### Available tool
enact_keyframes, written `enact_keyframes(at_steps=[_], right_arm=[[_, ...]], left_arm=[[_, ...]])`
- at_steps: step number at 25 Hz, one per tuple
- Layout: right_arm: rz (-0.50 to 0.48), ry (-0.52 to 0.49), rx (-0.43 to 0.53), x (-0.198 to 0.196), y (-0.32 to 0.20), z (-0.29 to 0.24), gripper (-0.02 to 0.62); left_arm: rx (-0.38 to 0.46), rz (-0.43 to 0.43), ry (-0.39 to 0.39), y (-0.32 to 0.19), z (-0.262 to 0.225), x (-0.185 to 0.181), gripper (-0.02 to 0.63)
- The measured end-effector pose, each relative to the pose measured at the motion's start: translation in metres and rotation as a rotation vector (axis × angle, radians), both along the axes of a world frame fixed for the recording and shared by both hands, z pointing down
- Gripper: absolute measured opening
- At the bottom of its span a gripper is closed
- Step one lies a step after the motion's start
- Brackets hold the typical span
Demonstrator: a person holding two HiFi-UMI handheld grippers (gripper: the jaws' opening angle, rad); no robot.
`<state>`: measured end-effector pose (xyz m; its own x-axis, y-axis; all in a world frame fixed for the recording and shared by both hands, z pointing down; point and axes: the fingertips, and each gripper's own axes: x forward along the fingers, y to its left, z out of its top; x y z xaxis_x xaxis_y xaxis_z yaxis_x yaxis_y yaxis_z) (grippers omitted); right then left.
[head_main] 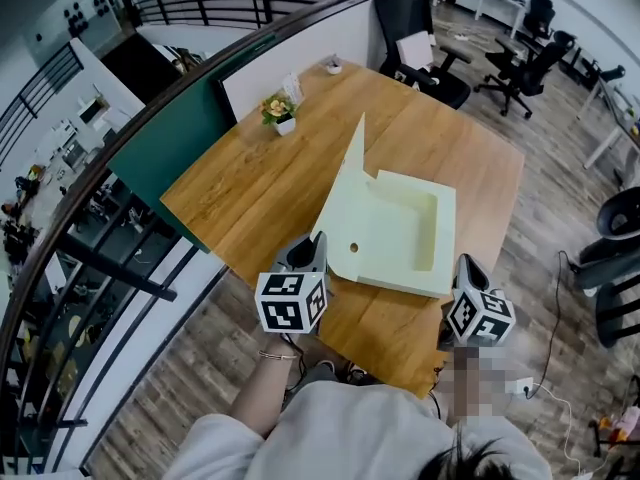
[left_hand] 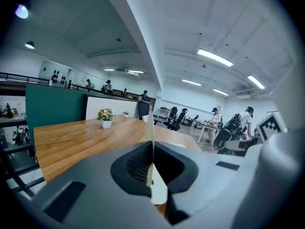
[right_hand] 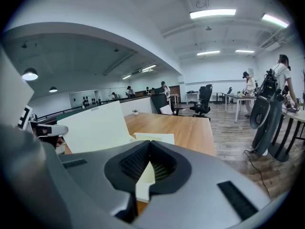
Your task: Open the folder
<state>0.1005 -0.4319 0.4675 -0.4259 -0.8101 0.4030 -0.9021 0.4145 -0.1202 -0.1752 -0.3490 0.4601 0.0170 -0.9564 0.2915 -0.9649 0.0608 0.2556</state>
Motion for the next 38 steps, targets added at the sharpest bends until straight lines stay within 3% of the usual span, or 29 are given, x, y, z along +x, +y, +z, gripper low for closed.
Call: enact_keyframes(at_steps=[10, 23, 38], right_arm=[[-0.074, 0.023, -0.008, -0.04, -0.014, 0.003, 0.002], [-0.111, 0.087, -0.062, -0.06, -0.022, 0.027, 0.002], [-0.07, 0.134, -0.095, -0.062, -0.029, 0.051, 0.002]], left_arm=[[-0.043, -0.124, 0.05, 0.01, 0.023, -0.047, 0.003], [-0.154, -0.313, 0.162, 0.031, 0.086, -0.114, 0.014], [-0.356, -0.409, 0.223, 0.036, 0.169, -0.161, 0.054]])
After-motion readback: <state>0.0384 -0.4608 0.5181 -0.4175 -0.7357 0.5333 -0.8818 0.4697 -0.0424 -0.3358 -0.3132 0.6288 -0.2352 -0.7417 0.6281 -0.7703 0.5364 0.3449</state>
